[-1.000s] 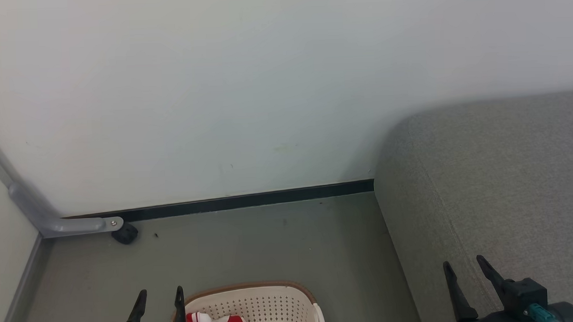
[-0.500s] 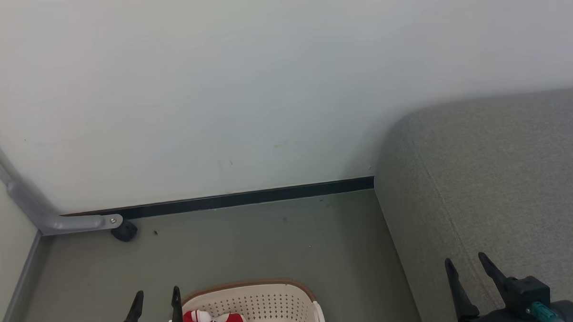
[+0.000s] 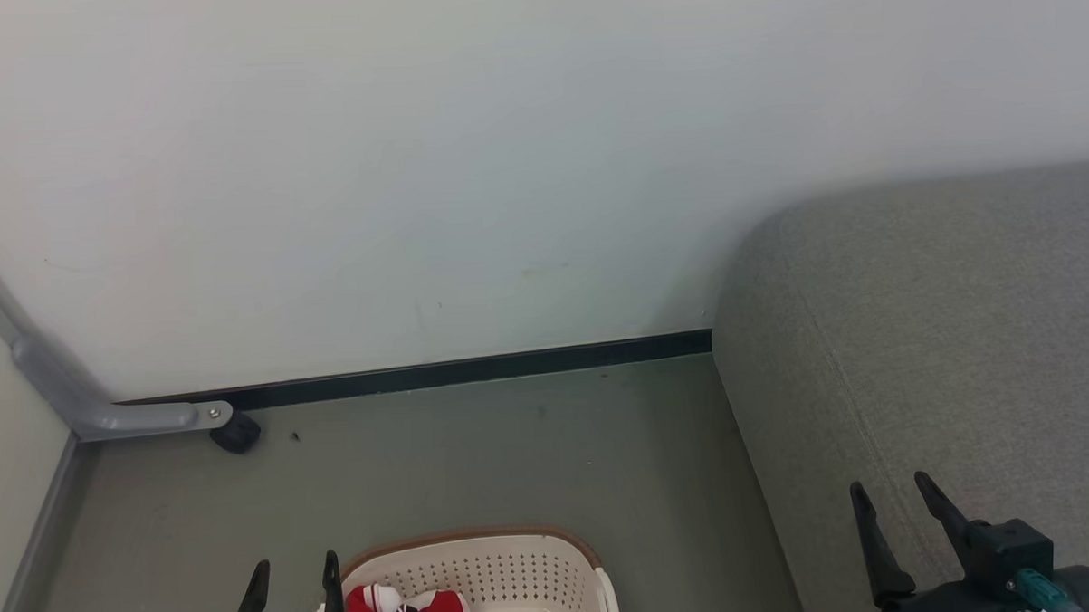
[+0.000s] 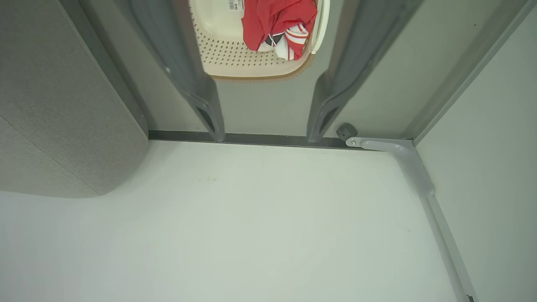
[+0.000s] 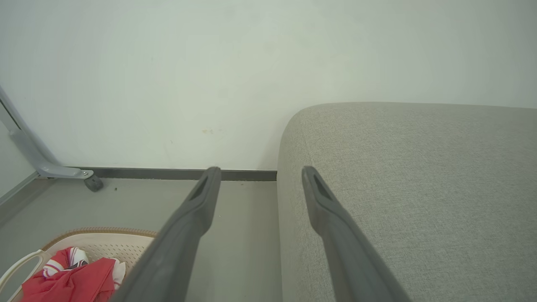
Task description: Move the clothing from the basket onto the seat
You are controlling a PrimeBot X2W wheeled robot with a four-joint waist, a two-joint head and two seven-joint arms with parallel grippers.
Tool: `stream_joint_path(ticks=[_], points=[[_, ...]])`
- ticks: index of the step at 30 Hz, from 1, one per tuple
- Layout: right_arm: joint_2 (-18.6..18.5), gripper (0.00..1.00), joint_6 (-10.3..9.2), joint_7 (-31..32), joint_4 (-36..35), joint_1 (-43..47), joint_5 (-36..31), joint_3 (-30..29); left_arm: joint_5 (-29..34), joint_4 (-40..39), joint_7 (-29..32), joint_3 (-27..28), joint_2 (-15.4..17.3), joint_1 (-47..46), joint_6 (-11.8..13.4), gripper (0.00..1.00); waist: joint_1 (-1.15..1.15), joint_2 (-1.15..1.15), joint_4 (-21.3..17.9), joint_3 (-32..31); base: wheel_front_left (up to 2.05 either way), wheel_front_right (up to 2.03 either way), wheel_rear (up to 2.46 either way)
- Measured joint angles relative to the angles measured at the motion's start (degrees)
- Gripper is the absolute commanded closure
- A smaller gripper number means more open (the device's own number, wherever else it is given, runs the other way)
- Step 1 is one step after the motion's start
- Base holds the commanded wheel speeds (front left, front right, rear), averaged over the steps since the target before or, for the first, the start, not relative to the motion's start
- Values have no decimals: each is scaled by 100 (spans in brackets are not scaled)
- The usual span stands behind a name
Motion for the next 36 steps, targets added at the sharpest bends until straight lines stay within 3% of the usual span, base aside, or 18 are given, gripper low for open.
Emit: stream_joint_path(ticks=[17, 36], points=[[34, 0, 22, -1, -545, -327, -59, -48, 4, 397, 0, -122, -125, -64, -55, 0, 0, 0, -146, 549, 0, 0, 0], [157, 0, 68, -3, -1614, -1075, -134, -190, 177, 1293, 0, -400, -175, -1367, -108, 0, 1, 1, -667, 1957, 0, 0, 0]])
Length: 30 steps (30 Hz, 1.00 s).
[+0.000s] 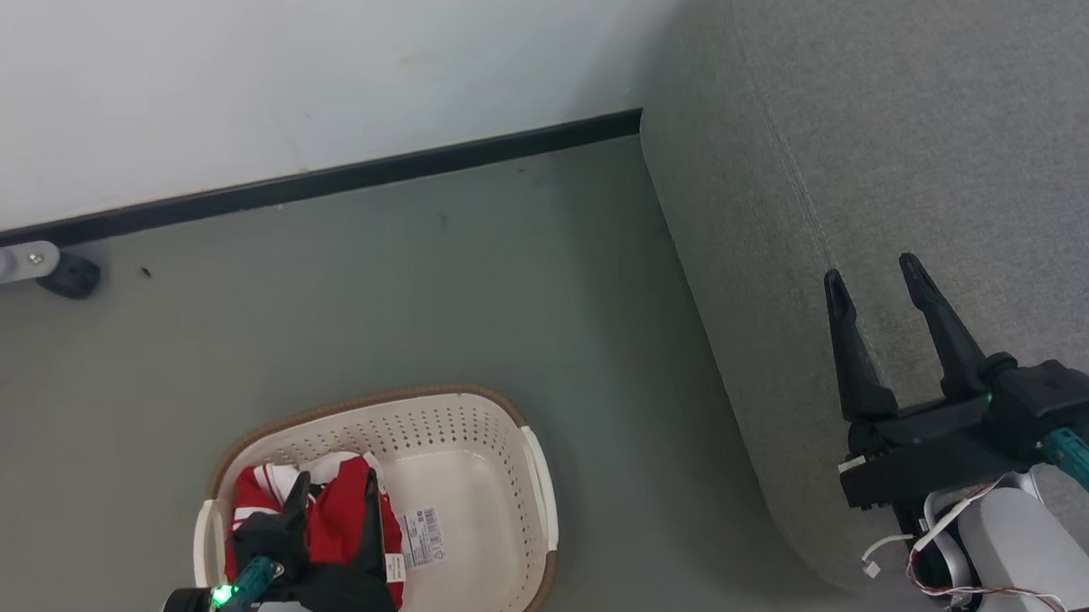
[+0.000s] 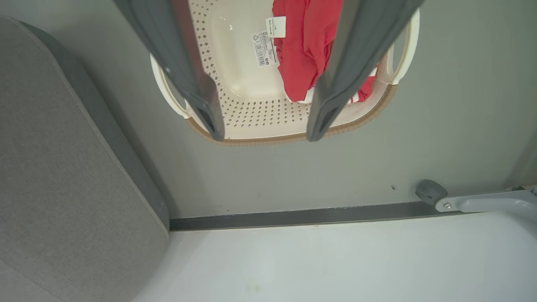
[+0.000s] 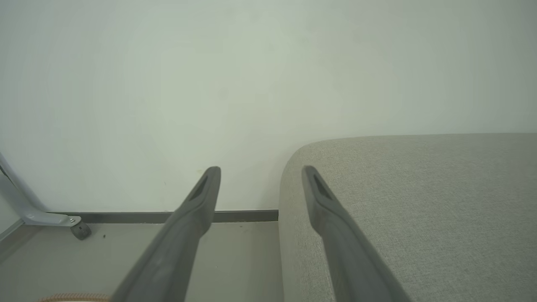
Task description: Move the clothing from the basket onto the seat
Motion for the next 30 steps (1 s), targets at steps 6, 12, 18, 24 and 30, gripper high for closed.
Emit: stream_joint_path(ticks=[6, 12, 18, 24, 30], points=[[97, 0, 40, -12, -237, -262, 0, -64, 70, 322, 41, 0, 81, -455, 0, 0, 0, 0, -234, 491, 0, 0, 0], [222, 0, 51, -25, -410, -460, 1, -132, 151, 686, 211, -5, 281, -816, 0, 0, 0, 0, -482, 976, 0, 0, 0], [288, 0, 65, -27, -513, -577, 2, -223, 301, 1054, 413, -47, 522, -1205, 4, 0, 0, 1, -713, 1428, 0, 0, 0], [371, 0, 89, -41, -541, -681, 2, -266, 388, 1388, 578, 1, 734, -1414, 65, 0, 0, 1, -909, 1817, 0, 0, 0], [465, 0, 101, -41, -544, -709, 2, -299, 386, 1690, 688, 127, 868, -1533, 162, 0, -1, 0, -1057, 2114, 0, 0, 0]])
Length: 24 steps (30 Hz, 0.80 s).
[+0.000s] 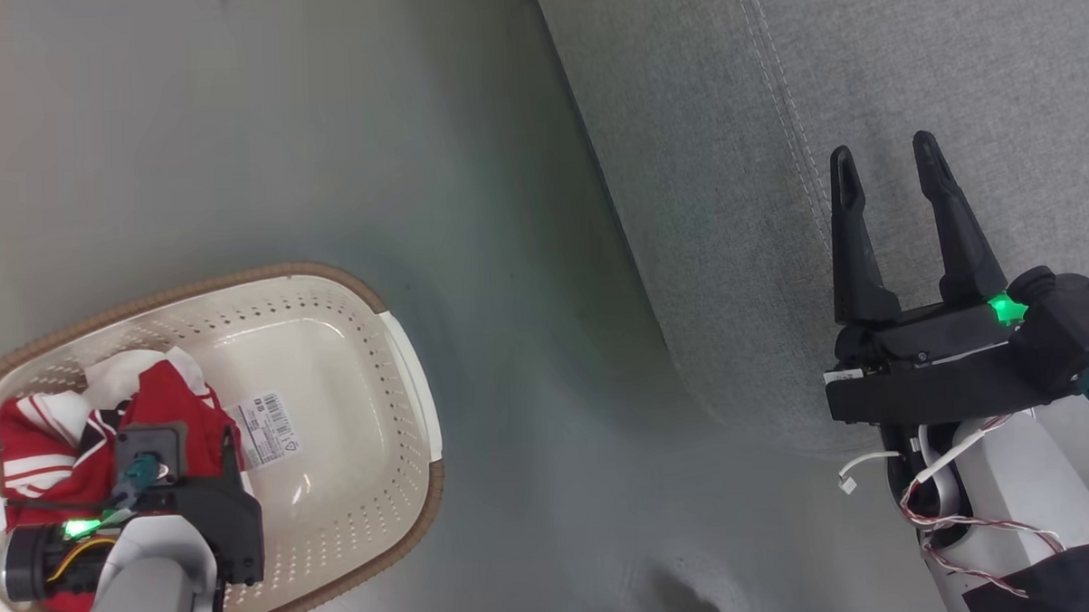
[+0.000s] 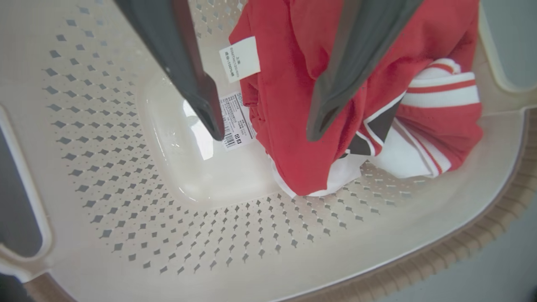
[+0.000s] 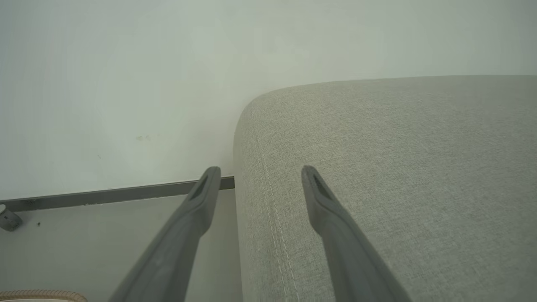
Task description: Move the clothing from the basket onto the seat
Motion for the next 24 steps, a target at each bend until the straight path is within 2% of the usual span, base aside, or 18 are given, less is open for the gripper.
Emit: stream_joint_path(ticks=[11, 24], points=[[73, 0, 110, 0, -4, -92, -4, -85, 2, 452, 144, 179, 237, -279, 202, 0, 0, 0, -80, 305, 0, 0, 0], [149, 0, 200, 0, 5, -108, -107, -83, 168, 1037, 699, 86, 279, -437, 252, 0, -1, -1, -45, 353, 0, 0, 0]])
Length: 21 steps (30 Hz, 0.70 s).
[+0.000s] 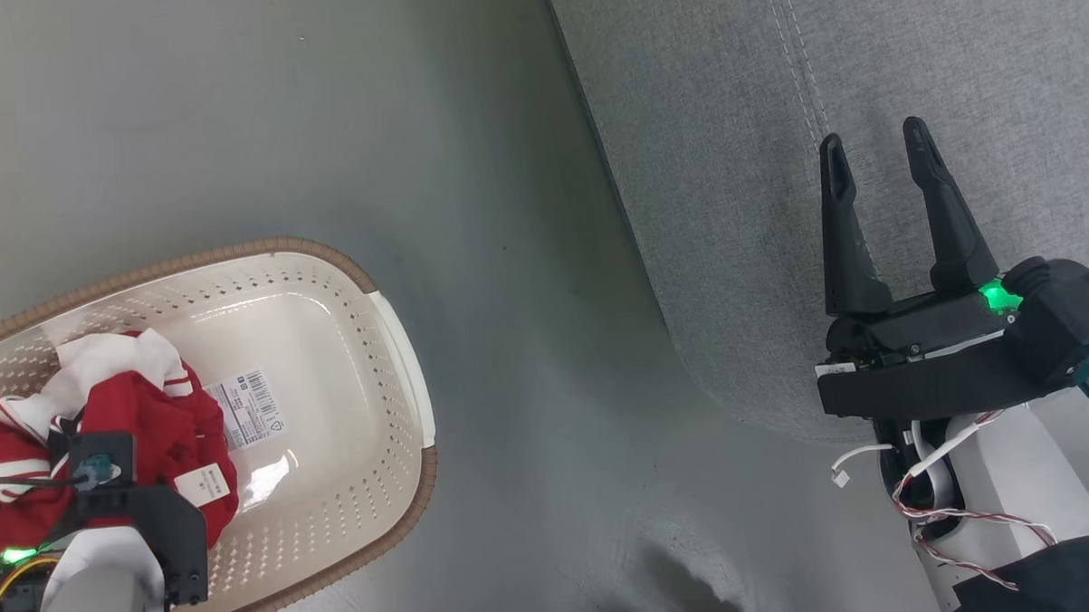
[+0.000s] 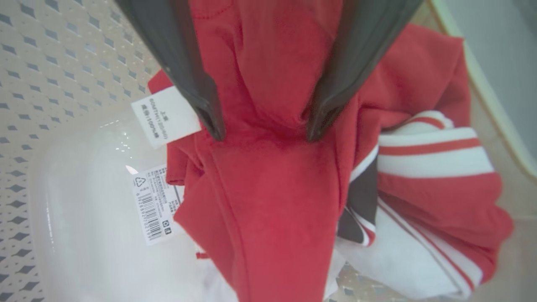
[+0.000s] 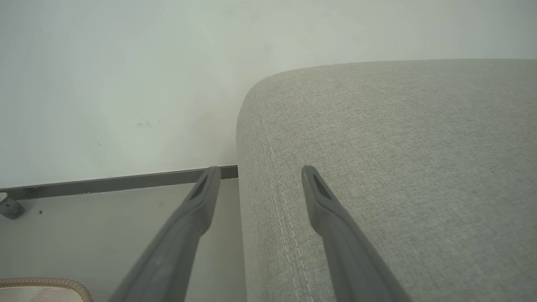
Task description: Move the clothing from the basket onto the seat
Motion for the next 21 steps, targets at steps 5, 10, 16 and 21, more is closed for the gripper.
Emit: stream_joint_path(ticks=[5, 10, 16, 21], points=[[16, 0, 56, 0, 9, -1, -46, -25, 212, 320, 423, -124, 58, -90, 5, 0, 0, 0, 2, -3, 0, 0, 0], [23, 0, 94, 0, 13, -1, -58, -54, 214, 465, 621, -132, 97, -109, 7, 100, 0, 0, 2, -16, 0, 0, 0], [45, 0, 119, 0, 23, -1, -125, -87, 218, 503, 766, -157, 107, -196, 7, 100, 0, 0, 10, -49, 0, 0, 0], [46, 0, 142, 0, 98, -2, -138, -159, 218, 510, 782, -178, 54, -196, -11, 100, 0, 0, 44, -124, 0, 0, 0]])
